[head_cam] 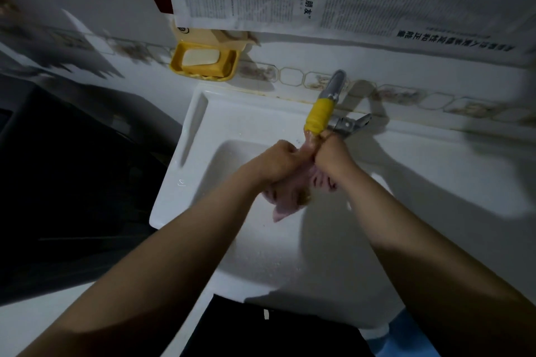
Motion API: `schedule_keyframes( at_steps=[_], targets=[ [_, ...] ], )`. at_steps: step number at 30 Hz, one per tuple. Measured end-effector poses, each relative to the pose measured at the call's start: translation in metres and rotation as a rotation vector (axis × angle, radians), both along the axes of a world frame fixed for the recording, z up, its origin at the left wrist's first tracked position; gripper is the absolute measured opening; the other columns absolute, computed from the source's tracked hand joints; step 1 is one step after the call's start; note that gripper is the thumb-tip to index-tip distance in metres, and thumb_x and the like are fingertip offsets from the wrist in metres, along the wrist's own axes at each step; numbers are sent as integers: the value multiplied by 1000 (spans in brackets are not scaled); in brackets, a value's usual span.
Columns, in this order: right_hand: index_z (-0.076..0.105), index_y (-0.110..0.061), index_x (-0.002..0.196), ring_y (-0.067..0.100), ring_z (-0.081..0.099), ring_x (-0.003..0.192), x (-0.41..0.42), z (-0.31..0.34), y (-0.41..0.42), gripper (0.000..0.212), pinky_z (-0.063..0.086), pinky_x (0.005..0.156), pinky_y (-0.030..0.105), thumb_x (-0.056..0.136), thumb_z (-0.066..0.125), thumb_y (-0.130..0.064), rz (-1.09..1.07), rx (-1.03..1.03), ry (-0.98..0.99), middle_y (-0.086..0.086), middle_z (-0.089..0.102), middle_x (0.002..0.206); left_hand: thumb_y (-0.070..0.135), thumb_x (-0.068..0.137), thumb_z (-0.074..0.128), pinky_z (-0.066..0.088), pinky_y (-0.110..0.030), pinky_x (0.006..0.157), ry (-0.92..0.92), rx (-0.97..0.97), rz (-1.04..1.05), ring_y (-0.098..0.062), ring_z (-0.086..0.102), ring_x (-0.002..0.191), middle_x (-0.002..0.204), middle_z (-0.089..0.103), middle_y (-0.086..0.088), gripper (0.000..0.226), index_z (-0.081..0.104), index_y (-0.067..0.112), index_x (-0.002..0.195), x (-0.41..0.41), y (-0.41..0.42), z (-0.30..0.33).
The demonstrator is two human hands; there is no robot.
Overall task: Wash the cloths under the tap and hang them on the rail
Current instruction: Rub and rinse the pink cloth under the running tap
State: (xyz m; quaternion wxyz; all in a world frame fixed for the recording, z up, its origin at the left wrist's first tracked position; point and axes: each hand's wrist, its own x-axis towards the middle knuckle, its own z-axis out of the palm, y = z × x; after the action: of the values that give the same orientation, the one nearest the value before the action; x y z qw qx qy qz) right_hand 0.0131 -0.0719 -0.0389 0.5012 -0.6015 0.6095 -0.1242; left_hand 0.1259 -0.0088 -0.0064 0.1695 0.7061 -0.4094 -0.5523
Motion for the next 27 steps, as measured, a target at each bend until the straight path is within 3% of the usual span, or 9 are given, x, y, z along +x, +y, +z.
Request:
schedule_keyframes(
  at_steps=[4, 6, 9, 12, 15, 18, 21, 24, 27],
  targets=[
    [46, -22, 120, 23, 63, 101, -18, 12, -4, 38, 51, 93, 39, 89, 63, -33, 299, 70, -93, 8, 62, 114, 32, 92, 60, 41, -22, 69, -265, -111, -440, -17, 57, 86, 105, 68, -11, 28, 63, 9, 108, 36, 4, 0],
    [40, -24, 131, 11, 67, 89, -31, 25, -8, 57, 57, 71, 30, 83, 70, -30, 524, 152, -74, 5, 62, 116, 32, 94, 57, 40, -24, 65, -302, -193, -410, -22, 57, 82, 91, 67, -14, 27, 67, 7, 86, 49, 4, -1],
    [53, -15, 114, 9, 59, 64, -44, 40, -10, 38, 47, 49, 21, 83, 71, -28, 777, 197, 152, -1, 61, 91, 35, 97, 51, 49, -30, 86, -76, -231, -205, -19, 65, 89, 92, 70, -7, 32, 70, 11, 87, 63, 5, 4],
    [62, -14, 91, 15, 54, 61, -52, 34, -19, 12, 45, 55, 27, 93, 58, -25, 604, 130, 103, 3, 60, 72, 38, 100, 43, 56, -41, 76, 97, -321, 9, -29, 65, 75, 83, 68, -21, 48, 64, -4, 90, 66, 7, 0],
    [67, -20, 84, 19, 56, 59, -46, 30, -17, 21, 46, 57, 28, 96, 50, -17, 232, 83, -157, -3, 65, 59, 38, 99, 47, 50, -31, 52, 86, -326, 306, -21, 57, 56, 66, 61, -12, 45, 62, 2, 78, 45, 1, -13],
    [60, -18, 64, 6, 58, 53, -15, 29, 7, 30, 40, 52, 22, 93, 53, -25, 86, -39, -134, -8, 59, 47, 35, 95, 53, 46, -31, 58, 134, -192, 663, -21, 55, 61, 66, 61, -9, 36, 62, 10, 71, 20, -15, -27],
    [59, -14, 71, 19, 64, 75, 19, 29, 22, 42, 47, 66, 25, 92, 50, -50, 16, -76, -49, 5, 67, 71, 34, 97, 48, 48, -28, 57, 468, -9, 799, -29, 62, 66, 68, 64, -14, 37, 62, 6, 76, -13, -19, -29],
    [62, -2, 102, 35, 61, 102, 22, 29, 9, 30, 47, 86, 36, 95, 51, -29, -139, -113, -36, 22, 64, 107, 26, 96, 51, 53, -26, 55, 632, 15, 938, -25, 68, 63, 64, 67, -13, 33, 63, 2, 77, -37, -19, -22],
    [63, -7, 82, 27, 61, 76, 24, 26, 30, 34, 43, 67, 31, 97, 46, -32, -75, -174, -46, 12, 64, 78, 29, 98, 45, 52, -23, 54, 603, 25, 932, -17, 62, 57, 63, 62, -4, 26, 56, 9, 87, -24, -21, -25]
  ],
)
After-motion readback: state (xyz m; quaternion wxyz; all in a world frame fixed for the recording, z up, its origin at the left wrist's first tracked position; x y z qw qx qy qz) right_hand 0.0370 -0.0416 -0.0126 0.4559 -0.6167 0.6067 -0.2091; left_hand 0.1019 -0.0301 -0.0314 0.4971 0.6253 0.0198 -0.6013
